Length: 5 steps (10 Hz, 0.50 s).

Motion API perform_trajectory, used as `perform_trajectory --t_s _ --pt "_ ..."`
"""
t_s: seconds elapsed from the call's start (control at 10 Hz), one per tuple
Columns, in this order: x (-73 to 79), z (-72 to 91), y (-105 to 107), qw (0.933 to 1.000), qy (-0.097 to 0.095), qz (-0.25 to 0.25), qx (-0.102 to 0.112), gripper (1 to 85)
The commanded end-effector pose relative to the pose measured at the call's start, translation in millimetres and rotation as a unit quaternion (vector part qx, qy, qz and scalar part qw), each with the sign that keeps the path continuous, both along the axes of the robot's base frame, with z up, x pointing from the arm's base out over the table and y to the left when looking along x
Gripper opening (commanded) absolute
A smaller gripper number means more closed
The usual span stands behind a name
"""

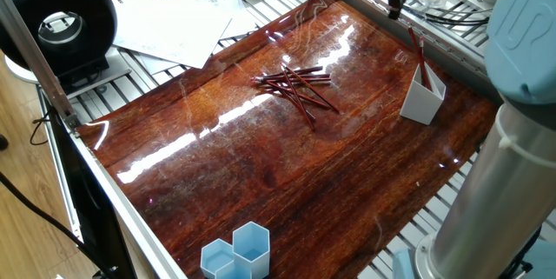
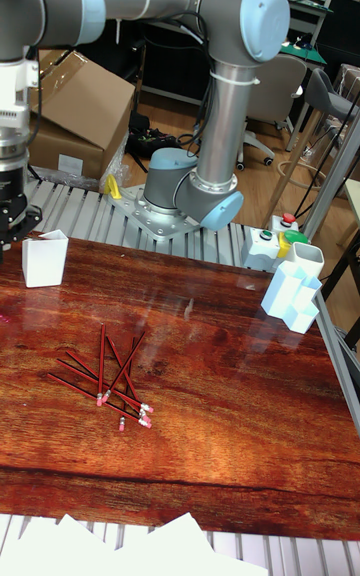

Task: Put the pen into the pen holder

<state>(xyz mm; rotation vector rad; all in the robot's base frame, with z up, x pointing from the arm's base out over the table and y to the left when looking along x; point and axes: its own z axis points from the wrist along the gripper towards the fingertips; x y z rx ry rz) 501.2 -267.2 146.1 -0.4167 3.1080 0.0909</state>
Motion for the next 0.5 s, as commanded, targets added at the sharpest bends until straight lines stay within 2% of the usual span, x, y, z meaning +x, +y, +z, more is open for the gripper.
perform_trajectory --t_s 0.0,0.2,0.4 --pt "-21.0 1.3 0.7 0.9995 0.026 -0.013 0.013 1.0" --pt "-37.1 7.6 1.5 0.9984 0.050 -0.023 0.014 1.0" --pt "-45.4 13.2 2.6 0.9977 0.059 -0.029 0.013 1.0"
